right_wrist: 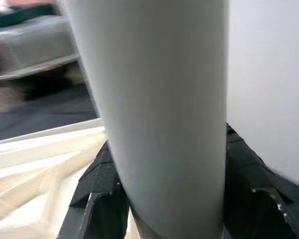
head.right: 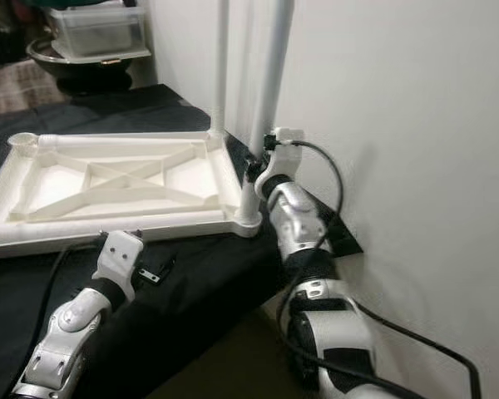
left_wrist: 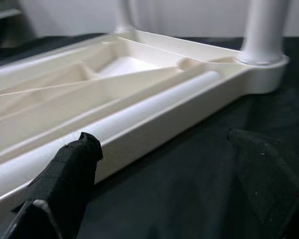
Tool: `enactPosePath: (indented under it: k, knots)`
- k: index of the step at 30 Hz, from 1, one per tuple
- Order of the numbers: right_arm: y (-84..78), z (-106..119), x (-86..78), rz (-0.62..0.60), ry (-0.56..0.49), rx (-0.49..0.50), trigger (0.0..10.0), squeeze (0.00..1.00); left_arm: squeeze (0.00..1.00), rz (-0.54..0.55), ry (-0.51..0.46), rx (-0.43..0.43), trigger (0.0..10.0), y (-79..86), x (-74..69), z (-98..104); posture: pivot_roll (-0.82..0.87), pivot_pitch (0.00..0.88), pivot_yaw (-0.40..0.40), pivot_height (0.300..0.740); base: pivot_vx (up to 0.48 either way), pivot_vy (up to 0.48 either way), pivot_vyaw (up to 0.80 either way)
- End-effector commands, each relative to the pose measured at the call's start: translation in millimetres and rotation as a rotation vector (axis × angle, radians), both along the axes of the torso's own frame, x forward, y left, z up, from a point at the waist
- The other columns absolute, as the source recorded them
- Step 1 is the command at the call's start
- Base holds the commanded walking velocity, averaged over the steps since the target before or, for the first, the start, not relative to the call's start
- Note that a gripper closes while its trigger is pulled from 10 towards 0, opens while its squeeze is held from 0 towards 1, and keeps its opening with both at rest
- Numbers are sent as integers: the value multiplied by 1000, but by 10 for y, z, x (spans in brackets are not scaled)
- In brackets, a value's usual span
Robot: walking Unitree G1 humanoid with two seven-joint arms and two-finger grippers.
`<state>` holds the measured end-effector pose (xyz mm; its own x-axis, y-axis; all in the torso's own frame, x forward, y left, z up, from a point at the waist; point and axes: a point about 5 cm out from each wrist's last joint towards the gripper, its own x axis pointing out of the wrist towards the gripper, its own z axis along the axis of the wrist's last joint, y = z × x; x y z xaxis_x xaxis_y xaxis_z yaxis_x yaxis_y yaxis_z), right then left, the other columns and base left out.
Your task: Building children table
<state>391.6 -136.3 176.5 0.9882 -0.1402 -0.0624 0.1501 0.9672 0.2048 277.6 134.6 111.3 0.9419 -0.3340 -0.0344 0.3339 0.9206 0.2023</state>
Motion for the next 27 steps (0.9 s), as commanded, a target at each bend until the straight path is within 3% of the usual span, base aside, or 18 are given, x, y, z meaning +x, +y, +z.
enactPosePath:
  k: [1,3,4,5,8,9,10,15,16,18,20,21,23,26,27]
  knots:
    - [-117,-530,-225,-211,237,4,0,0,0,-6,0,5,10000,-19,1,12,108,0,-78,740,0,0,0]
    - [-117,-530,-225,-211,237,4,0,0,0,-6,0,5,10000,-19,1,12,108,0,-78,740,0,0,0]
    - [34,-506,-252,-168,238,-8,0,0,0,-5,2,1,10000,-18,0,9,100,0,-75,740,0,0,0]
    - [167,-438,-235,-93,236,-30,10000,0,0,-6,4,-1,10000,-25,-3,1,97,0,-78,740,0,0,0]
    - [255,-350,-203,-14,202,-21,10000,0,0,-7,6,-3,10000,-30,-6,-5,97,0,-78,740,0,0,0]
    - [266,-219,-163,57,126,-9,10000,698,0,-7,7,-3,10000,-35,-6,-9,93,0,-77,740,0,0,0]
    - [215,-94,-113,108,61,-7,10000,1000,0,-7,7,-5,10000,-36,-4,-11,91,0,-80,740,0,0,0]
    - [120,102,-36,211,-32,-13,10000,957,0,-5,7,-9,10000,-36,0,-13,86,0,-77,740,0,0,0]
    - [105,191,-26,362,-78,-9,10000,0,0,-5,8,-10,10000,-41,0,-16,79,0,-68,740,0,0,0]
    - [55,331,-106,607,-183,-103,10000,0,0,-14,9,-11,10000,-58,-2,-21,76,0,-63,740,0,0,0]
    - [11,348,-219,776,-210,-224,10000,0,0,-22,10,-7,10000,-69,0,-21,77,0,-61,740,0,0,0]
    - [11,348,-219,776,-210,-224,10000,0,0,-22,10,-7,10000,-69,0,-21,77,0,-61,740,0,0,0]
    - [-30,308,-286,907,-186,-260,10000,0,0,-22,8,-5,10000,-56,14,-12,72,0,-59,740,0,0,0]
    - [-42,289,-295,939,-177,-261,10000,0,0,-20,7,-4,10000,-50,20,-9,72,0,-59,740,0,0,0]
    - [-40,264,-289,949,-166,-251,2157,0,0,-20,5,-4,10000,-50,24,-5,78,0,-63,740,0,0,0]
